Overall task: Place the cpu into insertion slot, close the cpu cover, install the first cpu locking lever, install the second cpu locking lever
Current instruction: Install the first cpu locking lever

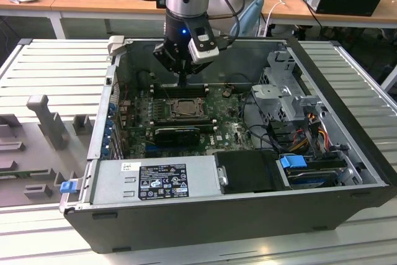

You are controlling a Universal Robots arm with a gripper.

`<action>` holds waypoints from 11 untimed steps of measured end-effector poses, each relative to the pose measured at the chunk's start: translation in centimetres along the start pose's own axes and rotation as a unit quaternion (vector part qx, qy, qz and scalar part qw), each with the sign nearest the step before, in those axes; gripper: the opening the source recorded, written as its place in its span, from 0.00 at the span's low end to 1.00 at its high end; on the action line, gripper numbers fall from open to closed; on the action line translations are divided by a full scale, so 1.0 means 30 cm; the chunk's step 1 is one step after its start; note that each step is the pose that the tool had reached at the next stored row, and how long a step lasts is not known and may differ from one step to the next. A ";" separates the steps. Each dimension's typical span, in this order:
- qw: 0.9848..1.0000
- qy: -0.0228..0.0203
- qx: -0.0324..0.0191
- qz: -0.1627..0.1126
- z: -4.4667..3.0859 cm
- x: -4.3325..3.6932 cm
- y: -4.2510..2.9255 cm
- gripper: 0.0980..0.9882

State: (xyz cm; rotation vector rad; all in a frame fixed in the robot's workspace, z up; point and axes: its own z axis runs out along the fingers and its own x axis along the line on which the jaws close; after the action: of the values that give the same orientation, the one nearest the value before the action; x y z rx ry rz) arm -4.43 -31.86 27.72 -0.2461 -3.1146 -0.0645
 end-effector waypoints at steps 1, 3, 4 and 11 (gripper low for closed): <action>1.000 0.000 0.000 -0.005 0.000 0.000 0.000 0.01; 1.000 -0.001 0.000 -0.018 0.000 0.000 0.000 0.01; 1.000 -0.003 0.000 -0.023 0.000 0.000 0.000 0.01; 0.999 -0.019 -0.002 -0.049 0.001 0.001 0.000 0.01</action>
State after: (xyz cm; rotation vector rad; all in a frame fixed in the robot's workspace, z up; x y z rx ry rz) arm -4.44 -31.86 27.69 -0.0963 -3.1631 -0.0691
